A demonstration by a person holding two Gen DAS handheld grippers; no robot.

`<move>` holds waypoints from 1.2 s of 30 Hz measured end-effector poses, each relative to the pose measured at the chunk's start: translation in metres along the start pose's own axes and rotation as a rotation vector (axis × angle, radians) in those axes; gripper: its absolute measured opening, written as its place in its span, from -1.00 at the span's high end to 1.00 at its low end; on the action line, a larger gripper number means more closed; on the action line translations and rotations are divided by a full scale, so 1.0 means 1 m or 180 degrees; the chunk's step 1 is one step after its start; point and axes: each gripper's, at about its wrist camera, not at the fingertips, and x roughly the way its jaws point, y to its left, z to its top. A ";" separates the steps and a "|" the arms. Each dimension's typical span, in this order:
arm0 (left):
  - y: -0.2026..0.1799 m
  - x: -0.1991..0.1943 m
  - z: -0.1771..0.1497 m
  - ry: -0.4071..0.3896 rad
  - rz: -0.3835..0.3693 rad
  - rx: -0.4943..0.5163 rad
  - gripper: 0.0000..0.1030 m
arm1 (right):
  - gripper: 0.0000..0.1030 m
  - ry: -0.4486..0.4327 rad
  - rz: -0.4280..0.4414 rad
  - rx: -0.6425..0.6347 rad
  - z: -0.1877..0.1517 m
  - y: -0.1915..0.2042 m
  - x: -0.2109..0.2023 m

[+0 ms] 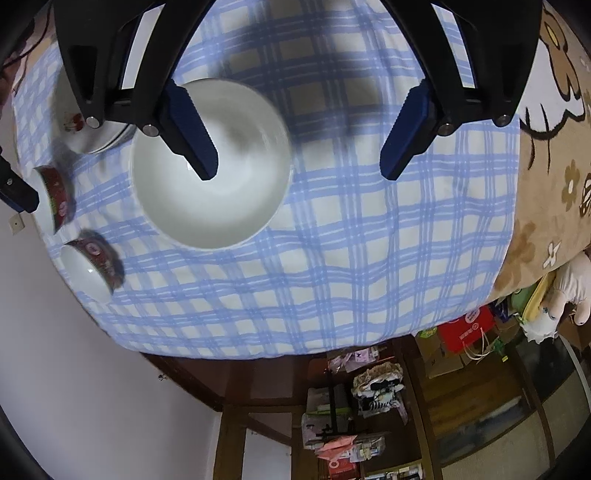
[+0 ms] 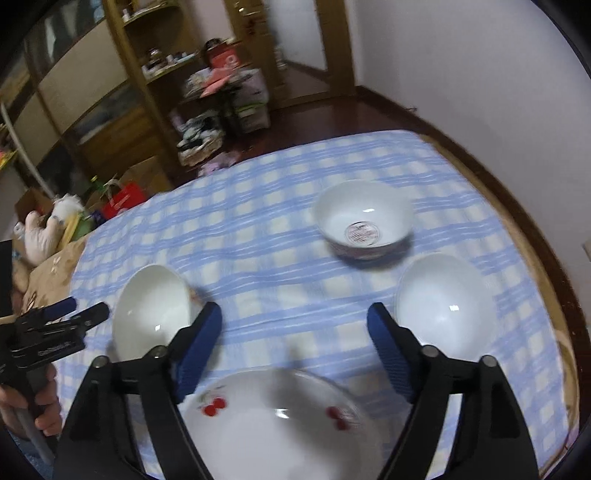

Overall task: Organize plates and bowls
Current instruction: 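Open both tools and release the white bowl, then move both tools toward two other plain white bowls on the cloth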

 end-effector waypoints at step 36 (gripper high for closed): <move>-0.224 -0.027 0.038 -0.0450 -0.0841 0.0880 -0.74 | -0.79 -0.0410 -0.0587 0.0514 0.001 -0.134 -0.046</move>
